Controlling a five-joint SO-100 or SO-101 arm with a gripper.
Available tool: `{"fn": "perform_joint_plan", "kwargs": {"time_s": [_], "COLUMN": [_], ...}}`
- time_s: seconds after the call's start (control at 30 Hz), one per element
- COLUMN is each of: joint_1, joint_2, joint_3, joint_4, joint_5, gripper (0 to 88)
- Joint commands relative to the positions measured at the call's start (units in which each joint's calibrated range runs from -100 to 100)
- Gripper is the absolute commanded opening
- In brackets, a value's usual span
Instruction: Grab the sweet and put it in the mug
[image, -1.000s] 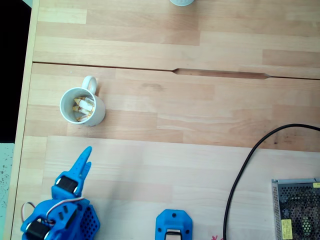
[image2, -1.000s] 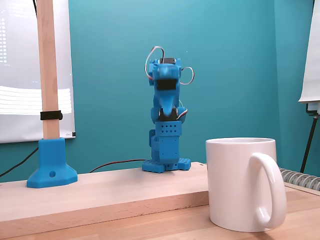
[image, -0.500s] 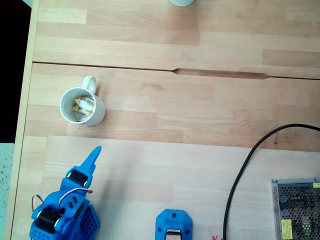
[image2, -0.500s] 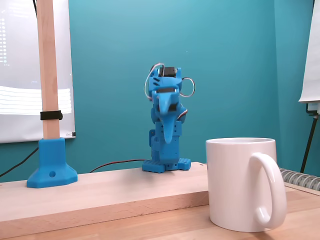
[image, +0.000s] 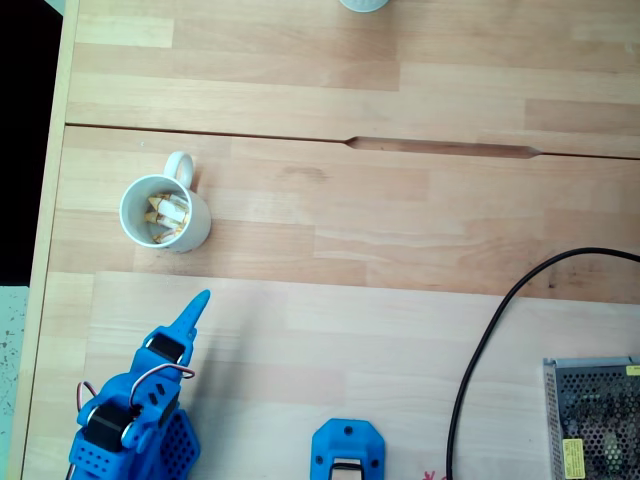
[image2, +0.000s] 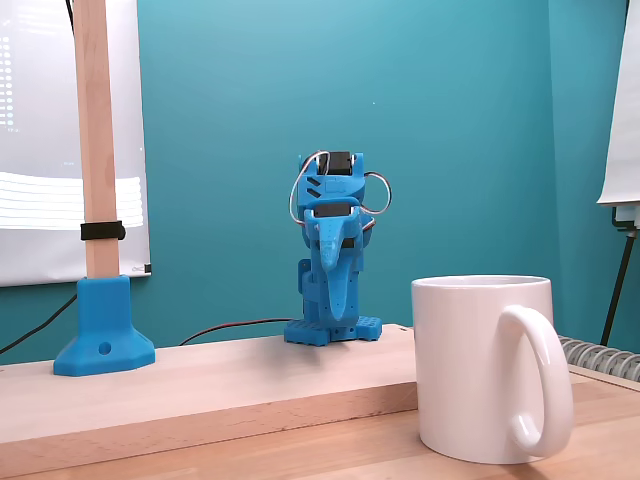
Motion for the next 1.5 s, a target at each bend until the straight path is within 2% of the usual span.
{"fn": "perform_joint_plan", "kwargs": {"time_s": [0.0, 0.17, 0.47, 1.47], "joint_1": [-0.2, -0.2, -0.4, -0.9], "joint_2": [0.2, 0.2, 0.2, 0.1], "joint_3": [-0.1, -0.2, 0.0, 1.3], "joint_4": [-0.1, -0.1, -0.1, -0.2], "joint_5": [-0.3, -0.3, 0.0, -0.3], "gripper": [34.0, 27.2, 0.2, 1.0]}}
